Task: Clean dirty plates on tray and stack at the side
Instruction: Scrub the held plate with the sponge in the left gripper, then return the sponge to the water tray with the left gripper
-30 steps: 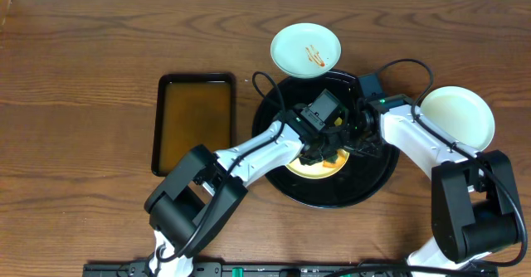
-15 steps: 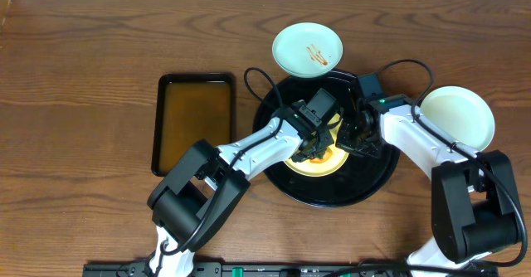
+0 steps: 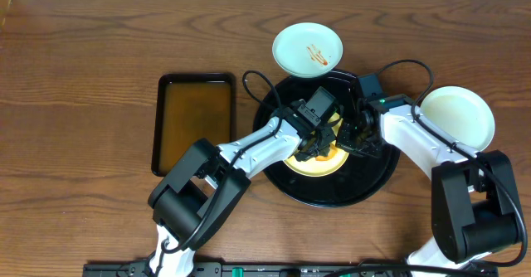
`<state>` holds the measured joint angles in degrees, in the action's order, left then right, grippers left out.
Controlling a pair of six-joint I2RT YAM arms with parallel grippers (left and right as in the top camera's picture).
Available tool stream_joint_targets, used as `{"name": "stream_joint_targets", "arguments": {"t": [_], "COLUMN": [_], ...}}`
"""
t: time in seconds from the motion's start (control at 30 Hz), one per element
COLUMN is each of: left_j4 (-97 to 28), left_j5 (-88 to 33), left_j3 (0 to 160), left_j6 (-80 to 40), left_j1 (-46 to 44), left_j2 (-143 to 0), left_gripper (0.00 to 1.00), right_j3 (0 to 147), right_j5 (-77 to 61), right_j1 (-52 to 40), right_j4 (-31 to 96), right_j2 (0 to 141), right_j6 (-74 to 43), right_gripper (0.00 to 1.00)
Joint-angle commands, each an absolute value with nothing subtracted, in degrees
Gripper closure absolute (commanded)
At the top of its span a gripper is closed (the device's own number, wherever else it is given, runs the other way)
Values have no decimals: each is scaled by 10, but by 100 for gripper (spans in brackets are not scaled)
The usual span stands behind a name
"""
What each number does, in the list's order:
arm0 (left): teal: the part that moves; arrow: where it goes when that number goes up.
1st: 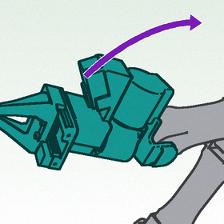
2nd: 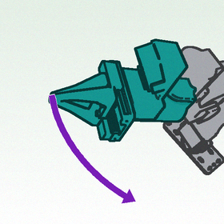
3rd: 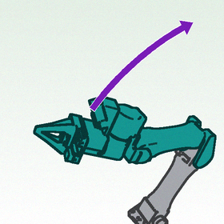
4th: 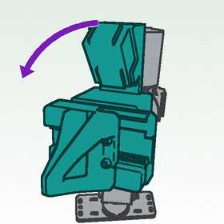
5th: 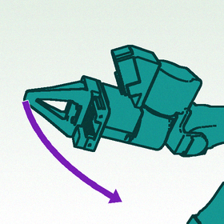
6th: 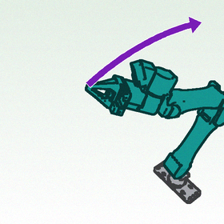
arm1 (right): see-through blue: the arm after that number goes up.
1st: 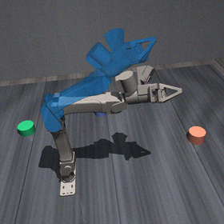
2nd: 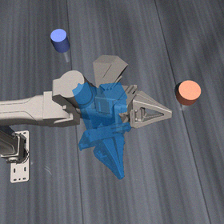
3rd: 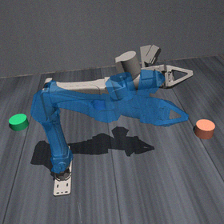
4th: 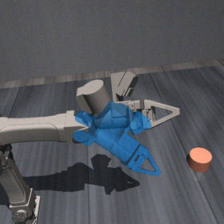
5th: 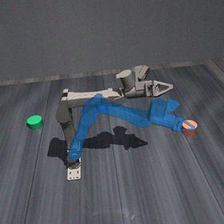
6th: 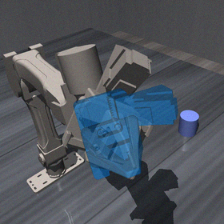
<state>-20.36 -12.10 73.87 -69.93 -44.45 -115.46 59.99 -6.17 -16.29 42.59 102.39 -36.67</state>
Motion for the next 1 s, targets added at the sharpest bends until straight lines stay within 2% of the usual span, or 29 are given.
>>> {"name": "stream_joint_targets", "arguments": {"t": [0.0,0.17,0.33,0.57,0.77,0.97], "left_j4": [-209,-257,-324,-407,-367,-363], "left_j5": [-96,-11,92,97,95,97], "left_j3": [729,729,730,730,730,730], "left_j6": [-705,-663,-543,-505,-355,-308], "left_j1": [-445,-442,-407,-339,-318,-313], "left_j2": [-1177,-1180,-1172,-1125,-1063,-967], "left_gripper": [92,92,93,93,92,92], "right_j3": [599,599,599,599,599,599], "right_j5": [-35,-35,-34,-28,-17,-15], "right_j1": [-161,-161,-161,-161,-161,-161], "right_j4": [429,429,429,424,400,383], "right_j2": [1030,1030,1030,1030,1030,1030], "right_j6": [-383,-383,-380,-372,-341,-335], "right_gripper": [99,99,99,99,99,99]}}
